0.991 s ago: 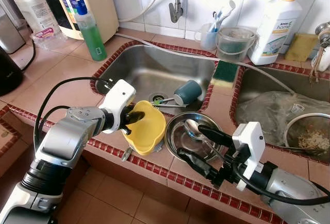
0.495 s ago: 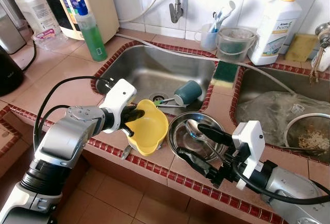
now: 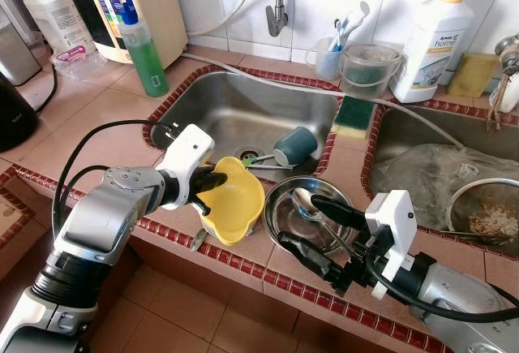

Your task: Kitchen organization

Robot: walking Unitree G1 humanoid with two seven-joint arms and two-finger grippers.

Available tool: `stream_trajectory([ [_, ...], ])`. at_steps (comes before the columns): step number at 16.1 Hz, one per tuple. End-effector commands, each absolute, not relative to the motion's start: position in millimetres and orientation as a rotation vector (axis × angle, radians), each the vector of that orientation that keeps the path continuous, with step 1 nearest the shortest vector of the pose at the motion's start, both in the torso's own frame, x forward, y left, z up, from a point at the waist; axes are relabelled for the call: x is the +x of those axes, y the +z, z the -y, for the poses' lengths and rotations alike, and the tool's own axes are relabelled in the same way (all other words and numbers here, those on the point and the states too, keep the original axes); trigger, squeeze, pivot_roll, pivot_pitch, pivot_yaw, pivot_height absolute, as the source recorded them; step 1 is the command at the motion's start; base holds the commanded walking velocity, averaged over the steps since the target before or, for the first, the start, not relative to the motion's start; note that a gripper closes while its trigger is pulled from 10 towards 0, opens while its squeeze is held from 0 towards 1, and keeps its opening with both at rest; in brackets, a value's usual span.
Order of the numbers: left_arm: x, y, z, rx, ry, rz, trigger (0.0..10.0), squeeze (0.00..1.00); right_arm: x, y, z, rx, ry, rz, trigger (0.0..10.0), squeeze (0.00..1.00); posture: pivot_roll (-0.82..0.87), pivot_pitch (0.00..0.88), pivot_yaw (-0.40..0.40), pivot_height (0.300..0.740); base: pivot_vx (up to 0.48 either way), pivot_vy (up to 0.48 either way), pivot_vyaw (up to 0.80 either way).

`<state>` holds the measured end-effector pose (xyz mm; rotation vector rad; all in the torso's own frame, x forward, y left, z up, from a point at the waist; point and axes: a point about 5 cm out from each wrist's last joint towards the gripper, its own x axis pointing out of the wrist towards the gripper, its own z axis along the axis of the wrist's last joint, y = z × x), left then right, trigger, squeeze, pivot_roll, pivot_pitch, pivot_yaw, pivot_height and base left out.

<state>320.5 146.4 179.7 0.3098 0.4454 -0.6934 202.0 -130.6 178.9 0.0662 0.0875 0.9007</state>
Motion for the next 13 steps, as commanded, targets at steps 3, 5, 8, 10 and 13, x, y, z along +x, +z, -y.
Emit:
stream_trajectory([
  [3,322.7,188.5,-154.9,0.338,-0.663,-0.434,0.0,0.00,201.4,182.5,129.6,0.057,0.915,-0.068,10.0,0.00,-0.19,0.092,0.095,0.740,0.000,0.000,0.00],
  [5,324.4,193.0,-157.7,0.329,-0.668,-0.439,10.0,0.00,202.0,182.8,129.6,0.056,0.915,-0.067,10.0,0.00,-0.19,0.094,0.095,0.740,0.000,0.000,0.00],
  [8,328.1,206.5,-165.1,0.311,-0.651,-0.418,10.0,0.00,204.0,183.4,129.6,0.056,0.916,-0.063,10.0,0.00,-0.18,0.095,0.092,0.740,0.000,0.000,0.00],
  [10,330.0,213.5,-168.8,0.307,-0.643,-0.401,10.0,0.00,205.2,183.7,129.5,0.056,0.916,-0.061,10.0,0.00,-0.18,0.095,0.091,0.740,0.000,0.000,0.00],
  [13,338.6,230.3,-176.2,0.287,-0.593,-0.348,10.0,0.00,208.4,185.9,128.6,0.057,0.914,-0.047,10.0,0.00,-0.18,0.091,0.089,0.740,0.000,0.000,0.00],
])
